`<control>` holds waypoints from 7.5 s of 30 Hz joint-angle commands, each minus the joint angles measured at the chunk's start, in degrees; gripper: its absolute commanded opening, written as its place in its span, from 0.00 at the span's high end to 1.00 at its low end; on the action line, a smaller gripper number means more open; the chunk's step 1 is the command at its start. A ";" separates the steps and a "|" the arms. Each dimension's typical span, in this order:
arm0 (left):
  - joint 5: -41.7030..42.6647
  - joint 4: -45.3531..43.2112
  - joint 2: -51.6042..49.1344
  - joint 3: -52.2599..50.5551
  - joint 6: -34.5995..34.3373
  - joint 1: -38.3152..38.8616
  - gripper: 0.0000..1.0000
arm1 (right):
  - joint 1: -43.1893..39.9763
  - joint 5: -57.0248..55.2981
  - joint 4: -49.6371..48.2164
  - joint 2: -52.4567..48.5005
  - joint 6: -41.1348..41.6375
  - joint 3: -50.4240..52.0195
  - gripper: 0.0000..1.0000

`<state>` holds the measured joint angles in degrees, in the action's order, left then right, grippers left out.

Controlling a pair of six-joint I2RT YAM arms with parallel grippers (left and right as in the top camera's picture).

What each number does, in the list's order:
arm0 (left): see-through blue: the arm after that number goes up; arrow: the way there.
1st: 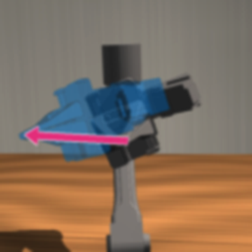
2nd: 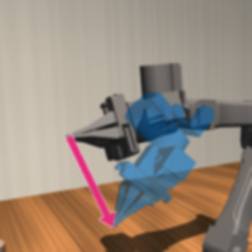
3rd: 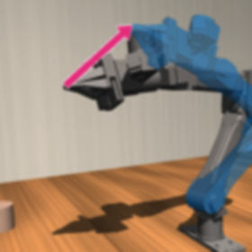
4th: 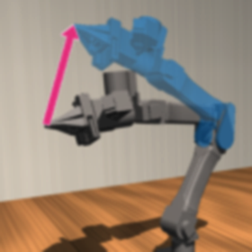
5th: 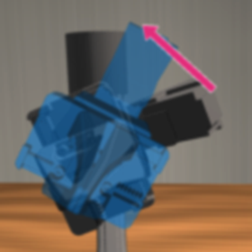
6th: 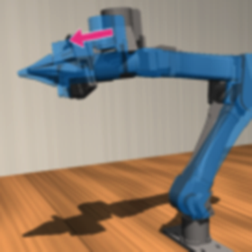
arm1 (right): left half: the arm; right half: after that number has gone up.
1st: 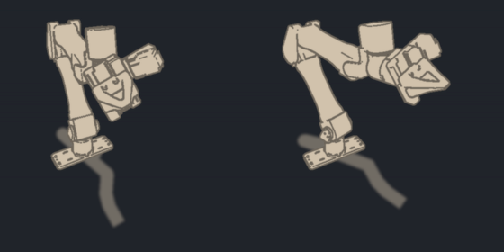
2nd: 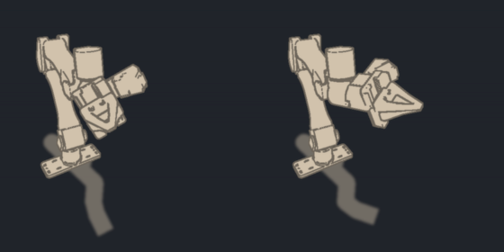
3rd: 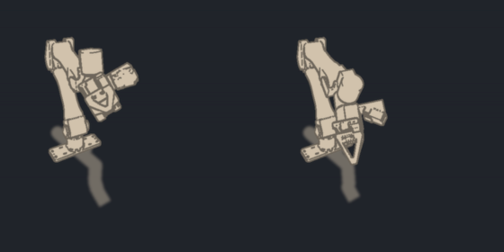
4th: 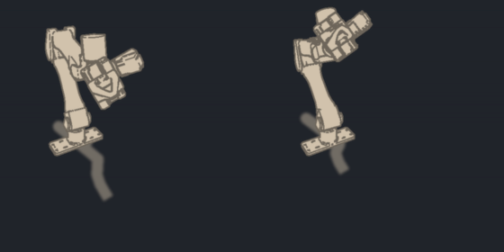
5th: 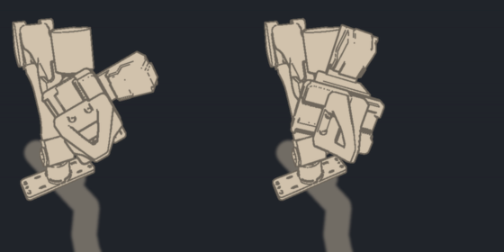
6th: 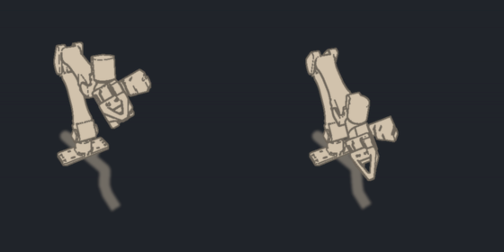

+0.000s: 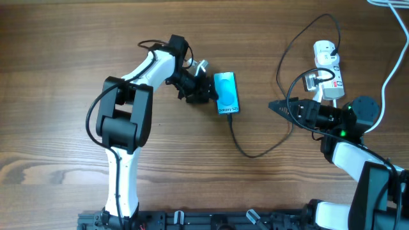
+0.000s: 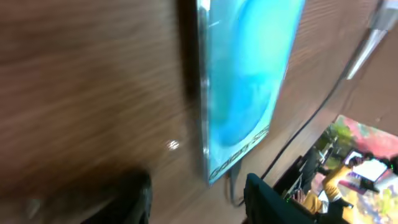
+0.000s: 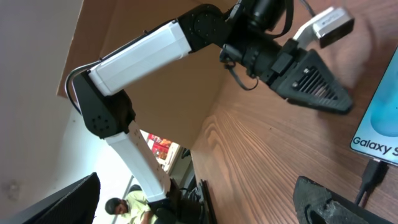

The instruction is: Plug charger to phone and switch on socket

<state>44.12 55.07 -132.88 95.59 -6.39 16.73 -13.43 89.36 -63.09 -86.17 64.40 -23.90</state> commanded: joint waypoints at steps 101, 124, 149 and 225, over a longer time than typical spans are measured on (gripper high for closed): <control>-61.53 39.06 103.25 -13.20 -24.11 0.48 0.00 | -5.64 -78.77 102.92 -42.84 -8.15 -71.67 0.95; -61.53 39.06 103.25 -13.20 -24.11 0.48 0.00 | -10.43 -68.63 113.63 -42.21 -7.72 -82.49 0.95; -61.53 39.04 103.25 -13.20 -24.11 0.48 0.00 | -8.81 -73.57 115.34 -43.82 -5.92 -82.47 0.96; -60.43 39.06 103.25 -13.20 -24.11 0.48 0.00 | -1.95 -85.81 155.25 26.18 -43.89 -80.63 0.74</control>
<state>-16.45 94.28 -29.93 82.61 -29.52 16.99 -15.46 0.19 92.25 -63.48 30.92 -105.36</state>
